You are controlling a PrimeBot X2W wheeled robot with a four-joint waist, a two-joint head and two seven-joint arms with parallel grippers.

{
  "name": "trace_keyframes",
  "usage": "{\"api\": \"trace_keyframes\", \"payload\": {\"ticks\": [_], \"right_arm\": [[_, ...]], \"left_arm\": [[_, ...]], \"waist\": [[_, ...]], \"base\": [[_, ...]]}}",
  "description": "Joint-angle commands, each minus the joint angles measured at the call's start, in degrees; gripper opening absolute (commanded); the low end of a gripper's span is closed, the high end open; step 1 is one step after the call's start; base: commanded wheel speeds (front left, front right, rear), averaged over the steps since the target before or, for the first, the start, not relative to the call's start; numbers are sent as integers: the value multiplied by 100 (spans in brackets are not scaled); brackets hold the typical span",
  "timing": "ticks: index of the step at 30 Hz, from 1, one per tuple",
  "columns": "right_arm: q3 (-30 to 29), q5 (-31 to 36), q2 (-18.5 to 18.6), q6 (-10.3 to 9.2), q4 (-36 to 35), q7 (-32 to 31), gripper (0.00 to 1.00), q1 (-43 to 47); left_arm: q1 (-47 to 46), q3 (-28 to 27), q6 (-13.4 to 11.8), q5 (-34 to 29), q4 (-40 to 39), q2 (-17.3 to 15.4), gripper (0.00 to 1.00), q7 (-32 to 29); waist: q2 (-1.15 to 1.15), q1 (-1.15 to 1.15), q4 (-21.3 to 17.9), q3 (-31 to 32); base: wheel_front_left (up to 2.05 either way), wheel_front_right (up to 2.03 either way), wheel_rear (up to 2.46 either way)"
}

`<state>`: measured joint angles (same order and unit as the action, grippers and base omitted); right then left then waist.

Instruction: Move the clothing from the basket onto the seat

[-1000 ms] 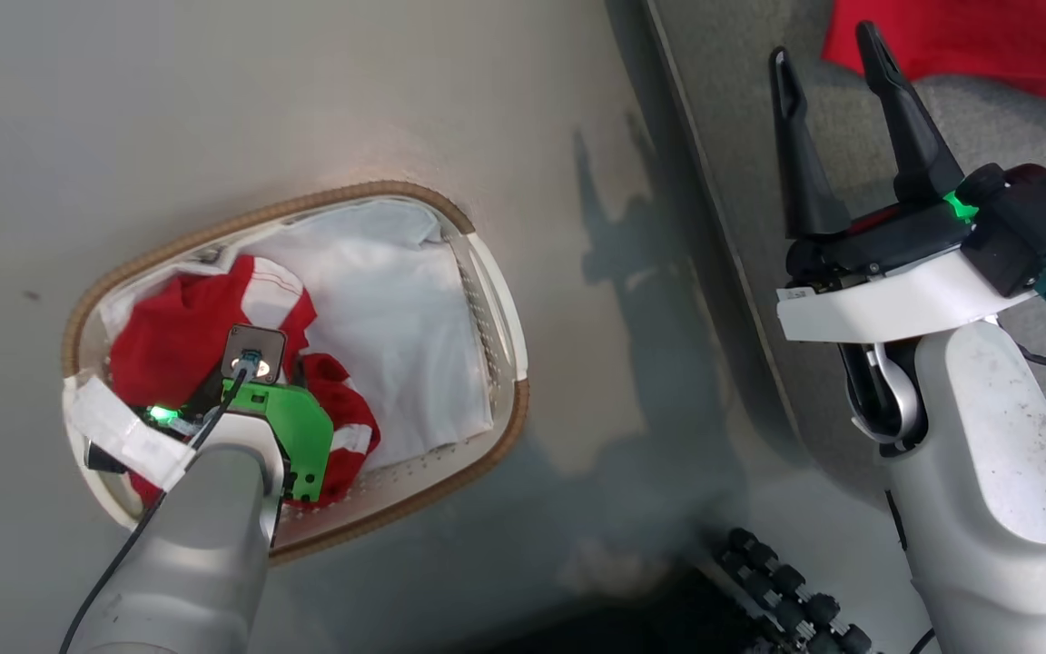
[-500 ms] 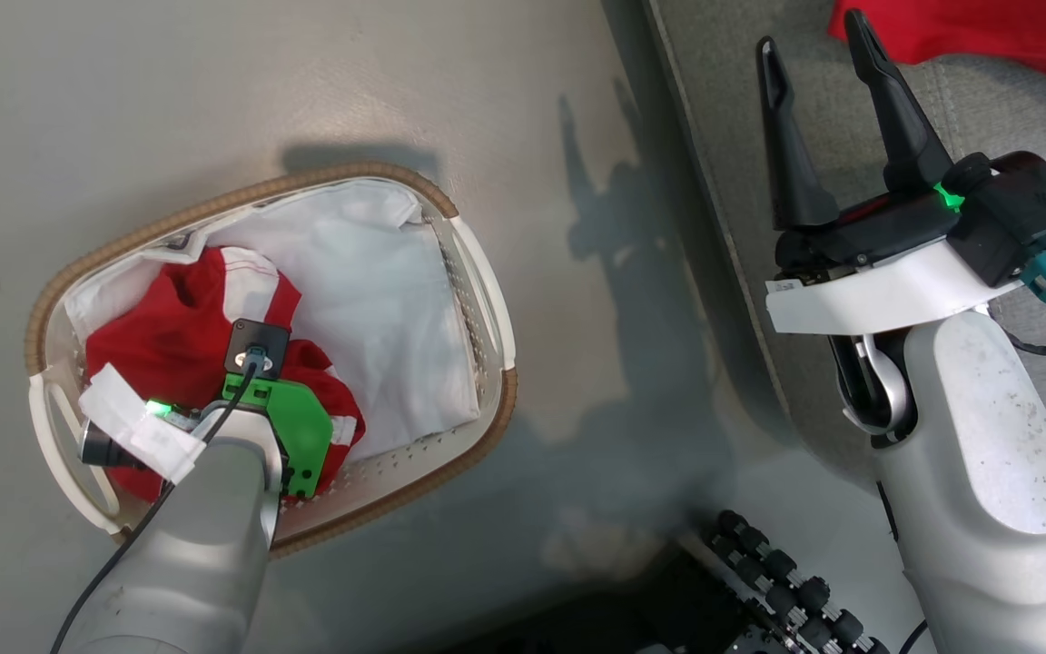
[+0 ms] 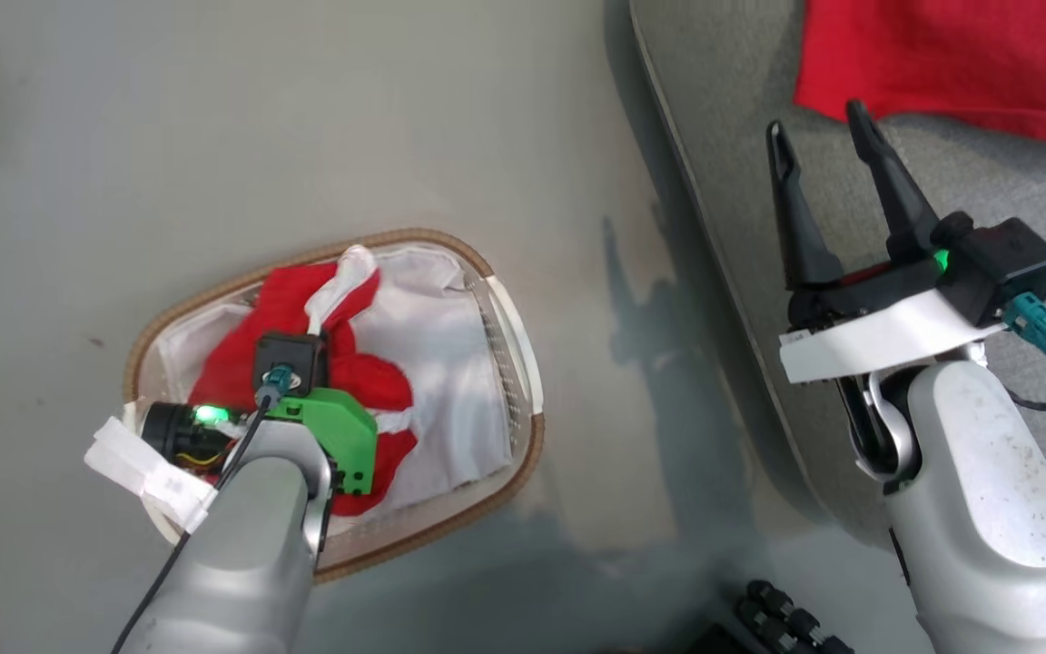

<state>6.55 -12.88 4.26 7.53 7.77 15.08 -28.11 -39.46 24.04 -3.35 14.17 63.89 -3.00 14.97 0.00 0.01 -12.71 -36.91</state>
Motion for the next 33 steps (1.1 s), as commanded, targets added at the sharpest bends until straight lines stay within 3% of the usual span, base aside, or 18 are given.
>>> {"api": "trace_keyframes", "payload": {"ticks": [1,16,33], "right_arm": [[-1,17,49,-8,60,12,100,144],[-73,253,96,-8,446,13,100,916],[149,391,83,-8,921,13,100,1905]], "left_arm": [[203,-13,43,70,-234,3,0,26],[1213,17,45,391,-2678,4,0,26],[1345,64,155,502,-4231,2,0,27]], "waist": [[0,-1,338,554],[0,-1,766,1946],[0,-1,931,3054]], "base": [[0,0,0],[0,0,0],[0,0,0]]}}
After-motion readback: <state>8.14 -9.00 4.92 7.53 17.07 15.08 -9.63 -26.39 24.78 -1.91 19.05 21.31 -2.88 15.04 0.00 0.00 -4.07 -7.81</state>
